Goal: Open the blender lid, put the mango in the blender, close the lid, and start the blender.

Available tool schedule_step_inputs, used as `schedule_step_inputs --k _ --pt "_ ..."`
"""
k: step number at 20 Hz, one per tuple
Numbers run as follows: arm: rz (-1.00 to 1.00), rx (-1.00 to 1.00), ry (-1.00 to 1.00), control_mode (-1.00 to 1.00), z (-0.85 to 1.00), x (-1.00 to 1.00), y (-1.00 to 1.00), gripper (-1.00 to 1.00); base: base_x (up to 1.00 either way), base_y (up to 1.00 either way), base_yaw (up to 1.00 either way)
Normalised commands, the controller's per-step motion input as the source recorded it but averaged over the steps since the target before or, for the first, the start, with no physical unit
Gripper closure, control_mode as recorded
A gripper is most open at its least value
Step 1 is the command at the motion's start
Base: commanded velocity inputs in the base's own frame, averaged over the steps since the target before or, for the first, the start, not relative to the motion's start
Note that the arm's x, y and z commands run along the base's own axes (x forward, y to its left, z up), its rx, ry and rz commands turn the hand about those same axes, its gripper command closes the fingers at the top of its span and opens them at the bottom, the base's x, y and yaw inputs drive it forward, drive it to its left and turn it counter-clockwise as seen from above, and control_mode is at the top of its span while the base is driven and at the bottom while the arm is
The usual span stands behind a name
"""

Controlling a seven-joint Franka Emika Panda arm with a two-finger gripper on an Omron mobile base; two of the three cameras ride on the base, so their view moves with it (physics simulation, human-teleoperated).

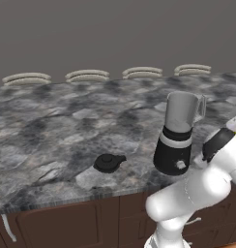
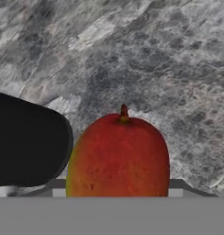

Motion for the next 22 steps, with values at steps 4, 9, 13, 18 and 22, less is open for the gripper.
schedule_step_inputs --k 4,9,13,18,22 --pt "0.00 0.00 -0.09 -1.00 1.00 -0.32 0.35 1.00 0.00 0.00 0.00" --pt "0.00 -0.03 -0.04 -1.00 0.86 -0.23 0.62 1.00 0.00 0.00 0.00" --pt "0.00 -0.09 0.00 -1.00 0.63 -0.04 0.92 1.00 0.00 0.00 0.00" --pt "0.00 -0.13 -0.05 -1.00 0.67 0.00 0.85 1.00 0.00 0.00 0.00" --pt "0.00 -0.16 -0.06 -1.00 0.64 0.00 0.69 1.00 0.00 0.00 0.00"
